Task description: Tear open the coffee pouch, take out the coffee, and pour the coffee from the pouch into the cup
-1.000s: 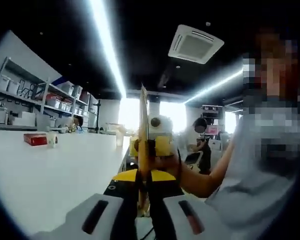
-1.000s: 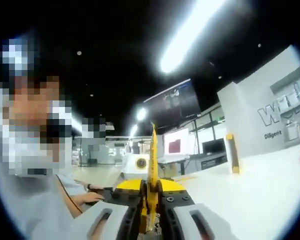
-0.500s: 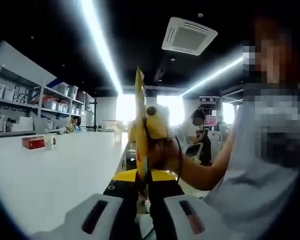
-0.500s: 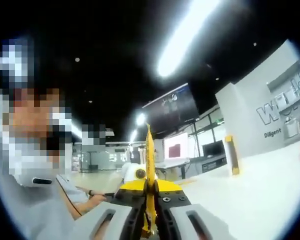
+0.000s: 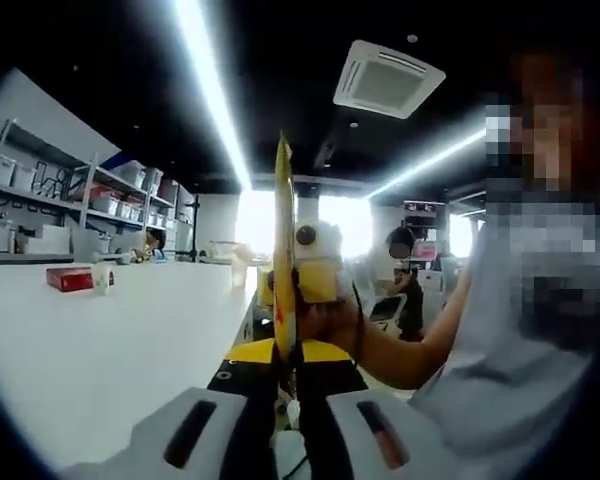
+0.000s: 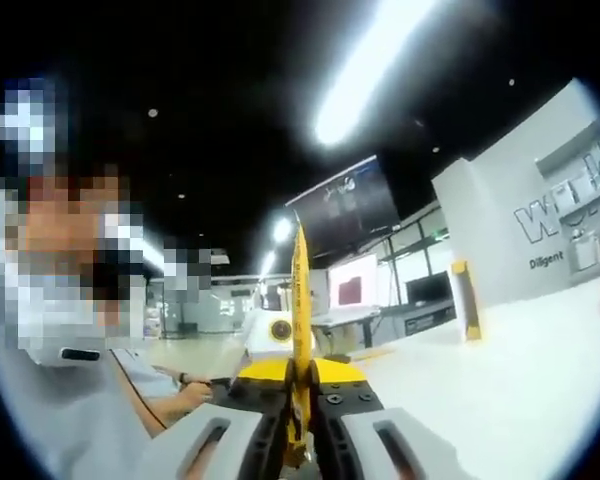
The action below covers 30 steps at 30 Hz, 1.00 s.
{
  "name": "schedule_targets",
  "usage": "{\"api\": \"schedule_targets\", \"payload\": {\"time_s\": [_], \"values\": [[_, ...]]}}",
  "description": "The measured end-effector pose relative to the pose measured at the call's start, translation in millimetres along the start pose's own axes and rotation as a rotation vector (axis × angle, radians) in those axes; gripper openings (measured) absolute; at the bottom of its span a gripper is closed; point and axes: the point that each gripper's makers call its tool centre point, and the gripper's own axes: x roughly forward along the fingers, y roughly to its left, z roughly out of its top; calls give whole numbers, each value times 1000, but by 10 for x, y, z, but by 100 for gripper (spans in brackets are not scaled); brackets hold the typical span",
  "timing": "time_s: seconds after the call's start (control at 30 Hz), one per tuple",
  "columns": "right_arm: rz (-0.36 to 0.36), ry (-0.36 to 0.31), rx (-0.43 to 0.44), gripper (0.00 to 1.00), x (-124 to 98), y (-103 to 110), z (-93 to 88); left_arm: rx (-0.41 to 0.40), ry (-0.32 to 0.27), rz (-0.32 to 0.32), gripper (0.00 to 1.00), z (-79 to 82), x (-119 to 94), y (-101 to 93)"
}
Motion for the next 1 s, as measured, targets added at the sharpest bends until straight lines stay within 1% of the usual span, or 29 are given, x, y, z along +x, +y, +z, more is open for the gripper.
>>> {"api": "schedule_targets", "payload": {"time_s": [0.07,0.13,0.23,0.3,0.43,0.53,0.57,0.63,0.7,0.83,0.9,1.0], "values": [[3,5,11,7,-3,11,0,16,-9,-15,10,2,8,-25],[4,3,14,7,-2,13,1,30,-14,-11,10,10,12,-24],[13,9,19,7,27,28,-37,21,-43,-17,12,70,17,-33],[19,9,21,7,44,43,-50,17,-43,-20,11,73,17,-36],[29,20,17,7,49,61,-71,9,-18,-11,9,44,3,-26],[31,32,-8,9,47,70,-85,-10,5,-8,8,21,-1,-29],[31,32,-11,9,48,72,-83,-17,17,-14,8,0,-5,-34],[27,10,-17,10,40,65,-32,0,51,-11,8,-79,7,-32],[26,12,-16,8,36,73,-25,3,50,-12,8,-84,14,-31],[17,1,-3,7,8,64,20,17,17,-21,10,-35,47,-44],[19,-1,0,6,-2,62,30,11,1,-25,11,-14,54,-50],[19,12,3,6,4,58,2,4,-54,-32,13,86,66,-68]]}}
